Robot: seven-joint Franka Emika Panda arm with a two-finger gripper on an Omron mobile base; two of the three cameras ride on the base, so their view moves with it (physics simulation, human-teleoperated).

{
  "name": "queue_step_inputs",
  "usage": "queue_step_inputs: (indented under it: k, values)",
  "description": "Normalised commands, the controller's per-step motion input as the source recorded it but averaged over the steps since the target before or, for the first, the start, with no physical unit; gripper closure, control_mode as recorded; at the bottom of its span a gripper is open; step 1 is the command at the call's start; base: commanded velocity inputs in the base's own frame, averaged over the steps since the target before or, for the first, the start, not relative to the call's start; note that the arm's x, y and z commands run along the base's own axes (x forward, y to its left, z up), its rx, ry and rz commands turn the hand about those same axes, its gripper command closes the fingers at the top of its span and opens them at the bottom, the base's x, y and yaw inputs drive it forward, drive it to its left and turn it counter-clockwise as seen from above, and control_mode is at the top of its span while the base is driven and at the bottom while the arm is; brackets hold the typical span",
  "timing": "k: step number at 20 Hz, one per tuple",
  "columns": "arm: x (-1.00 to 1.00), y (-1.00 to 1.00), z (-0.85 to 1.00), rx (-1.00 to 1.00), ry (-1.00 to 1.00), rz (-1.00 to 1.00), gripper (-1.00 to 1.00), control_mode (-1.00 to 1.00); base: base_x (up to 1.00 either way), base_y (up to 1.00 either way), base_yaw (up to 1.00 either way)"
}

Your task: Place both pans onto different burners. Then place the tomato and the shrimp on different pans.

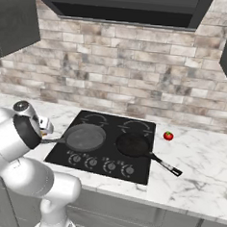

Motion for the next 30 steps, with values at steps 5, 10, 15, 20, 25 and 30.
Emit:
queue_step_inputs:
  k: [5,10,15,20,25,30]
  values:
    - [0.07,0.07,-0.12,0.0,-0.04,-0.01,-1.0,-1.0,0.0,0.0,0.0]
    - [0.03,0.1,-0.11,0.0,-0.03,-0.01,-1.0,-1.0,0.0,0.0,0.0]
    - [0.04,0.03,-0.07,0.0,-0.02,-0.02,-1.0,-1.0,0.0,0.0,0.0]
    - [0.04,0.0,-0.06,0.0,-0.01,-0.02,-1.0,-1.0,0.0,0.0,0.0]
    - [0.02,0.0,-0.04,0.0,-0.01,-0.02,-1.0,-1.0,0.0,0.0,0.0]
    - [0.02,0.0,-0.04,0.0,0.0,-0.02,-1.0,-1.0,0.0,0.0,0.0]
